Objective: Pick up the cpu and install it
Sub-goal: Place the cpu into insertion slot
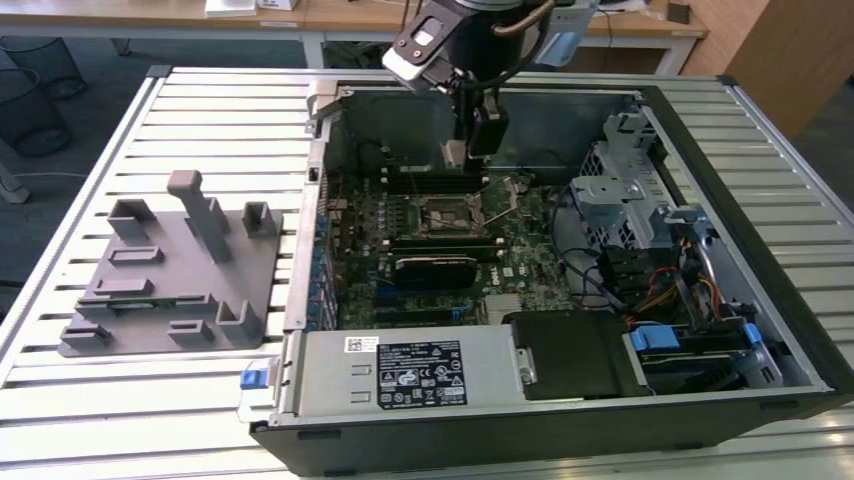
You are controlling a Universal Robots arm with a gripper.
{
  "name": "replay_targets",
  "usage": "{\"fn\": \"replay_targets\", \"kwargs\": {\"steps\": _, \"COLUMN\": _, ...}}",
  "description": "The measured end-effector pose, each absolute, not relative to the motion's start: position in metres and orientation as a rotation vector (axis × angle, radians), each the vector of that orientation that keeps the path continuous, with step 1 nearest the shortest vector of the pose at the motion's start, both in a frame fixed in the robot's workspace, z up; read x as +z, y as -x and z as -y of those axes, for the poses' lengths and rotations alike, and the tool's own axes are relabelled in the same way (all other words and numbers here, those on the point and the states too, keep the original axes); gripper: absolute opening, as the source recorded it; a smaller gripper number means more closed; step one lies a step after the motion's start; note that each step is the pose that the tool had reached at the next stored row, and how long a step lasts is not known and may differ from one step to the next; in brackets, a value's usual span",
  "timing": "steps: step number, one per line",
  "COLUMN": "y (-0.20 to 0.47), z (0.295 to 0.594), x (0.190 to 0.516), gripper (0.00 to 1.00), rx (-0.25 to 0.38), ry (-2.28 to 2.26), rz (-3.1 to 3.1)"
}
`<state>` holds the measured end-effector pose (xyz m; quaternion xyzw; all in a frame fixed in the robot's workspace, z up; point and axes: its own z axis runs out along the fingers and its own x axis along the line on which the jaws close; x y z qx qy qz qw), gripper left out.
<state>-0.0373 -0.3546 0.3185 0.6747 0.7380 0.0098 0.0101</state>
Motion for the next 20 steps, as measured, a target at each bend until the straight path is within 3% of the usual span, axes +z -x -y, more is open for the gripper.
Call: {"fn": "replay_targets", "kwargs": {"steps": 20, "y": 0.037, "z": 0.343, "x": 0.289, "gripper": 0.54, "rx": 0.030, "ry": -2.106, "rz": -2.303}}
